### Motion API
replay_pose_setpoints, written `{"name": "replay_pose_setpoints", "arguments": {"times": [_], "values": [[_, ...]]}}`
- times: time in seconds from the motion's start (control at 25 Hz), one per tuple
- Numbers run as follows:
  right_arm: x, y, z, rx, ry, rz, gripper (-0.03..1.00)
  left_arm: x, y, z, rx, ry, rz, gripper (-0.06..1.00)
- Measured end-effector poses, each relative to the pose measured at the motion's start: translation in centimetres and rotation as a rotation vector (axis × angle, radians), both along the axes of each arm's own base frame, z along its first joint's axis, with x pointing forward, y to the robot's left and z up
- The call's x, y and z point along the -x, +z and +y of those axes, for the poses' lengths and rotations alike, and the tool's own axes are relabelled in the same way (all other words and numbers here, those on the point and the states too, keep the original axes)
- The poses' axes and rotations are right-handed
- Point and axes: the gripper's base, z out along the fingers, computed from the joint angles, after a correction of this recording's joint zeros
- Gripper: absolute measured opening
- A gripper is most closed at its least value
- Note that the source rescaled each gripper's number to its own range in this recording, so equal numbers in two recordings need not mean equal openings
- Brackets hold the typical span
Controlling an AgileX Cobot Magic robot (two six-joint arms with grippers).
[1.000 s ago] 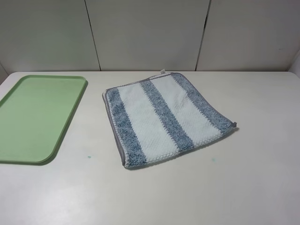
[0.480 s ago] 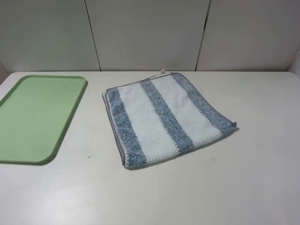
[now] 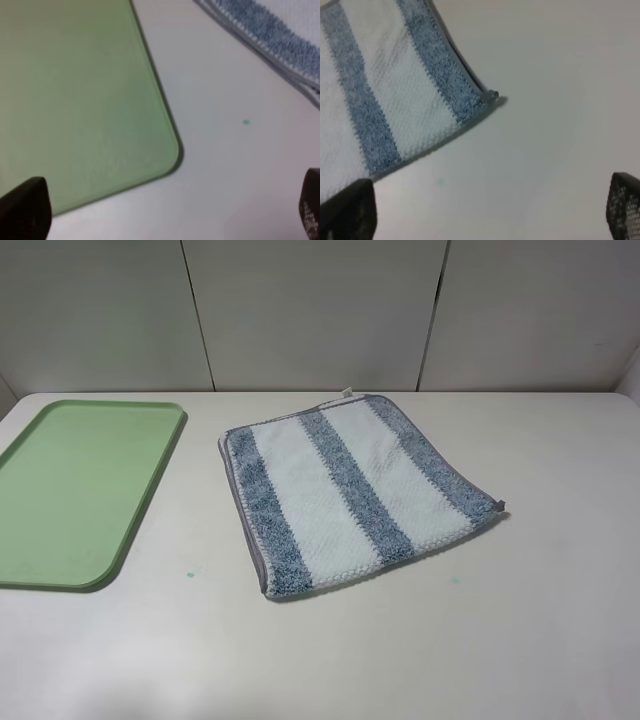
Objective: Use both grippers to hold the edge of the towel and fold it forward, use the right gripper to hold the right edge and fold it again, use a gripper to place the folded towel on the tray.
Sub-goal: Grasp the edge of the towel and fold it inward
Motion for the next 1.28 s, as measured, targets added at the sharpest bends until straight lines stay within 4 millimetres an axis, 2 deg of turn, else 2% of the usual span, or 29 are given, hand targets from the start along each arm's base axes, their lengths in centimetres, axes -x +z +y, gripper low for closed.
{"name": "replay_pose_setpoints", "arguments": {"times": [0.2,0.4,0.56,0.96,1.28], "values": [[-4.8,0.3,0.2,-0.044,-0.059,0.123,1.00,-4.6,0.5,-1.6,-0.023,-0.114,0.050,0.99],[-9.3,-0.8,0.4,-0.088,-0.135,0.266,1.00,-8.6,-1.1,-4.3,-0.050,-0.222,0.159,0.99],[-12.0,-2.4,0.5,-0.120,-0.202,0.356,1.00,-10.8,-3.1,-6.9,-0.069,-0.310,0.203,0.99],[-16.3,-7.7,0.8,-0.198,-0.376,0.519,1.00,-12.9,-8.5,-14.3,-0.126,-0.538,0.273,0.99],[-18.5,-11.9,2.1,-0.251,-0.454,0.636,1.00,-13.9,-14.2,-18.4,-0.190,-0.656,0.338,0.99]]}}
